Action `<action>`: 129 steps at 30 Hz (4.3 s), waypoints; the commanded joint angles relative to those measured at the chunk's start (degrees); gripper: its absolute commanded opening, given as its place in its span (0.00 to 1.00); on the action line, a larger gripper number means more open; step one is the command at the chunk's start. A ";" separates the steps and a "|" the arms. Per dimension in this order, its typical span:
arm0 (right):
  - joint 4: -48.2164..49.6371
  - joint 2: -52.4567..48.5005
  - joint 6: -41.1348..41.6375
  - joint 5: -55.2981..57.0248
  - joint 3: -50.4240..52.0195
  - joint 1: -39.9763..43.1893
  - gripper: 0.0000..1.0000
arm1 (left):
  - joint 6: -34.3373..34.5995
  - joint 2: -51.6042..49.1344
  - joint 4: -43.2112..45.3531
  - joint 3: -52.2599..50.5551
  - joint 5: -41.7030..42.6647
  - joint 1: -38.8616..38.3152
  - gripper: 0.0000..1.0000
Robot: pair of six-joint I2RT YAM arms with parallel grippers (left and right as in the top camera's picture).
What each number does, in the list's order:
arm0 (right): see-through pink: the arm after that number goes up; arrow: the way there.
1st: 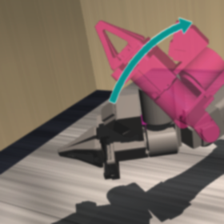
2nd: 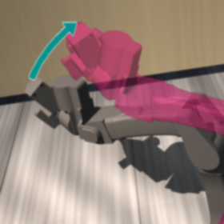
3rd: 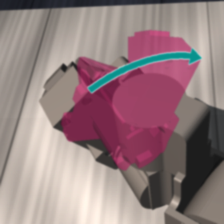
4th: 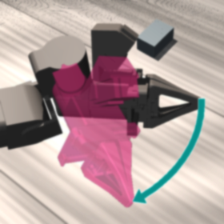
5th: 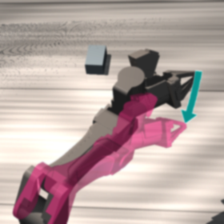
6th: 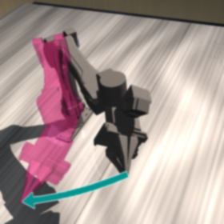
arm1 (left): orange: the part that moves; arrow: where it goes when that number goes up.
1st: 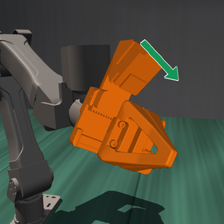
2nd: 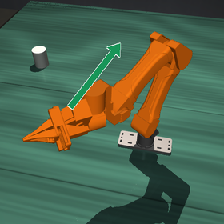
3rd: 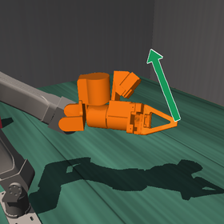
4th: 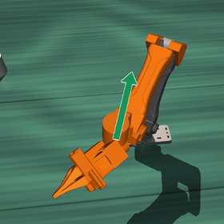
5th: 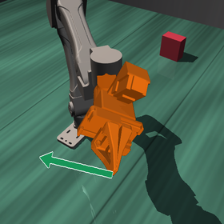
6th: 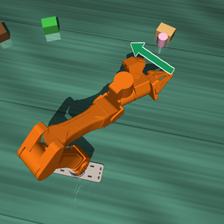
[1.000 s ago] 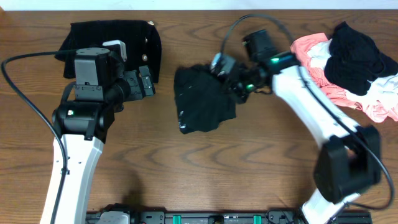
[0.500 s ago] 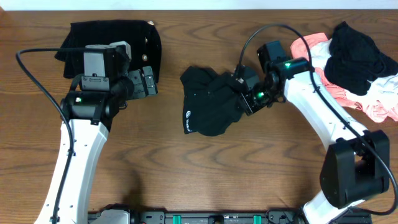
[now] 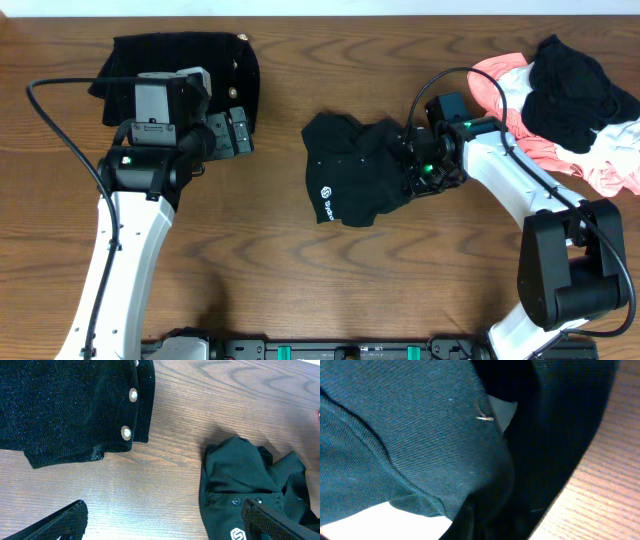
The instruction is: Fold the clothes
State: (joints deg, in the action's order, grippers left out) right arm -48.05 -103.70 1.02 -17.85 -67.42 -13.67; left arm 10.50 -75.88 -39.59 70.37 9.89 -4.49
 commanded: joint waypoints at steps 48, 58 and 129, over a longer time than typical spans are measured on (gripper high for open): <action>34.34 -19.26 -5.75 -12.63 -17.92 -6.25 0.57 | -0.37 -1.62 -0.63 -0.83 -0.55 0.31 0.98; 33.05 -19.65 -5.75 -14.38 -17.92 -6.21 0.54 | -0.37 -1.62 -0.63 -0.83 -0.55 0.31 0.98; -5.99 -18.45 0.63 -9.53 -41.86 5.79 0.50 | -1.68 -1.62 -0.59 -0.87 -0.55 0.31 0.98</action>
State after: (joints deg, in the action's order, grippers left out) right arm -52.90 -123.26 1.96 -23.38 -107.77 -5.67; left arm 10.09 -77.17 -40.12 69.87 9.89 -4.49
